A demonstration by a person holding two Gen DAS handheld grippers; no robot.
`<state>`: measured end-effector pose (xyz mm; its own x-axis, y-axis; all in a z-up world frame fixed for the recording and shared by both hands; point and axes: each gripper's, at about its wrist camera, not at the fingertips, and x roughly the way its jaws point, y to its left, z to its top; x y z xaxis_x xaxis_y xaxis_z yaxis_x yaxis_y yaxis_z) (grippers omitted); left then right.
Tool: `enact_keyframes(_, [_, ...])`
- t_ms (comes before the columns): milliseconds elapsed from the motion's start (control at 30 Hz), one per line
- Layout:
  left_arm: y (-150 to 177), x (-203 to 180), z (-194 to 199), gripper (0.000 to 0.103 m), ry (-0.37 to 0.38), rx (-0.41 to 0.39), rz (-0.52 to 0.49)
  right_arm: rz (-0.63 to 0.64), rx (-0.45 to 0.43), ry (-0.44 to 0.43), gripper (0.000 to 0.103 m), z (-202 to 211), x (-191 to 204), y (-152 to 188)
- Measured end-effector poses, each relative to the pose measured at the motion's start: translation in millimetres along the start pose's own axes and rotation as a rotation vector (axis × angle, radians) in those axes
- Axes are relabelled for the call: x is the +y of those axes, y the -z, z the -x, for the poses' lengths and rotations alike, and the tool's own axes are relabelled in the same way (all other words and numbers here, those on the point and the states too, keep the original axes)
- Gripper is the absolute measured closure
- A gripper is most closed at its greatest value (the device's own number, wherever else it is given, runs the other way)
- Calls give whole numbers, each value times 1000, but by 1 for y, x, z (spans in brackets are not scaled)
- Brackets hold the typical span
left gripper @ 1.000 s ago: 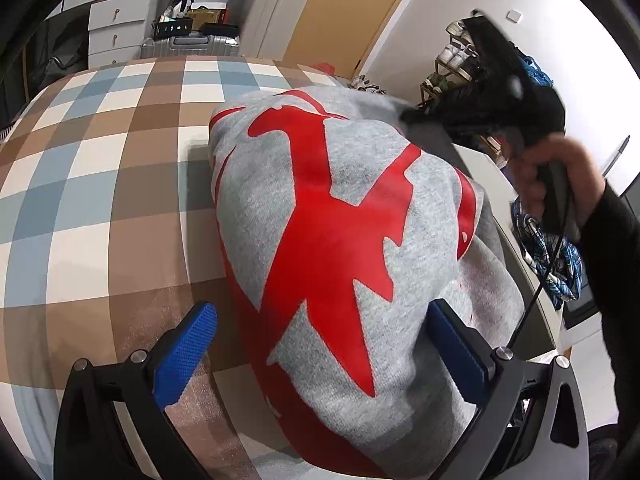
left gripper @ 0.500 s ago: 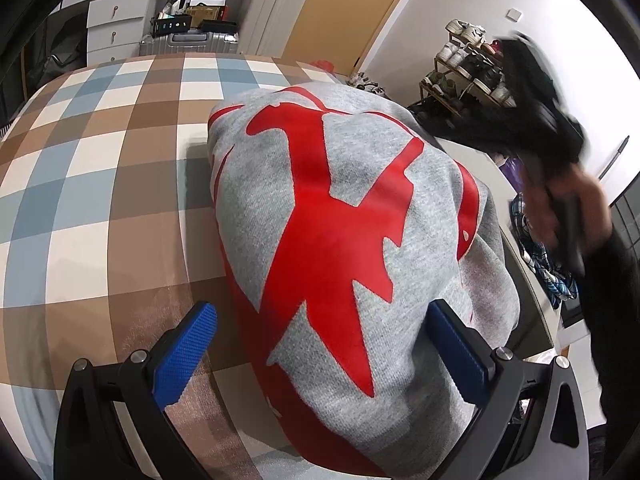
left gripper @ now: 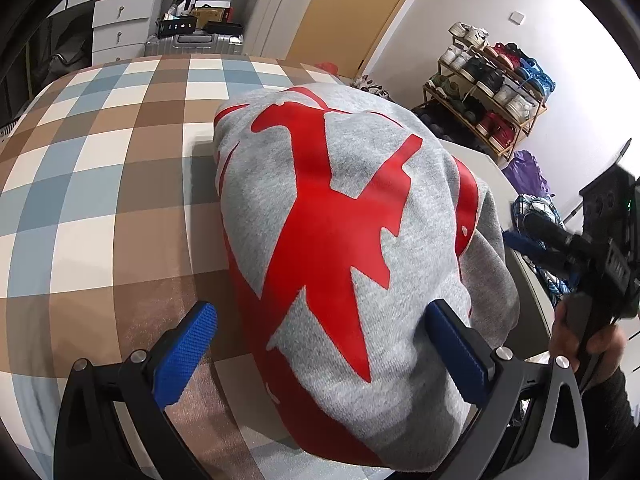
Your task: Fold large clothes
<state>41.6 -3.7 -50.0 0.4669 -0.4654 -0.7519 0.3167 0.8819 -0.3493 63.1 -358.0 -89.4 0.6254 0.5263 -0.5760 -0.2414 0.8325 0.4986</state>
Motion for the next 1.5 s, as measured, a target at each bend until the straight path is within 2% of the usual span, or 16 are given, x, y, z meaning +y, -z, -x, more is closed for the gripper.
enact_keyframes(100, [1, 0, 1, 1, -1, -3, -1, -29, 73, 13, 10, -22, -2, 5])
enact_keyframes(167, [1, 0, 1, 1, -3, -6, -2, -45, 116, 15, 55, -35, -2, 4])
enact_keyframes(267, [1, 1, 1, 1, 1, -7, 0, -91, 123, -42, 81, -35, -9, 0])
enact_keyframes(367, [1, 2, 1, 1, 9, -4, 6, -200, 78, -168, 85, -21, -24, -14])
enact_keyframes(467, [1, 1, 1, 1, 17, -3, 3, -259, 54, -220, 87, -11, -34, -18])
enact_keyframes(567, [1, 0, -1, 1, 17, 2, -2, -281, 36, -211, 89, -5, -44, -9])
enact_keyframes(667, [1, 1, -1, 1, 17, 10, -2, -340, 1, -139, 98, -3, -76, 10])
enact_keyframes(700, [2, 1, 0, 1, 16, 10, 1, -359, 4, -55, 98, -3, -85, 17])
enact_keyframes(733, [2, 2, 2, 1, 9, 2, 2, -336, 10, 12, 98, -5, -90, 23])
enact_keyframes(800, [0, 2, 4, 1, 14, 2, -3, -285, 54, 27, 98, -8, -89, 30])
enact_keyframes(933, [-4, 8, 16, 1, 61, -31, 19, -197, 23, -22, 94, 6, -60, 12])
enact_keyframes(1000, [-8, 16, 22, 1, 95, -57, 50, -134, -7, -32, 66, 11, -44, -5])
enact_keyframes(1033, [-11, 23, 24, 1, 114, -65, 78, -126, -16, -45, 6, 12, -40, -14])
enact_keyframes(1133, [-18, 51, 19, 1, 187, -42, 215, -138, -49, -38, 0, 8, -38, -32])
enact_keyframes(1300, [-18, 94, -8, 1, 323, 35, 459, -243, 149, -16, 0, -45, -66, -49])
enact_keyframes(1500, [-24, 88, -37, 1, 399, 136, 470, -349, 373, -160, 0, -91, -95, -45])
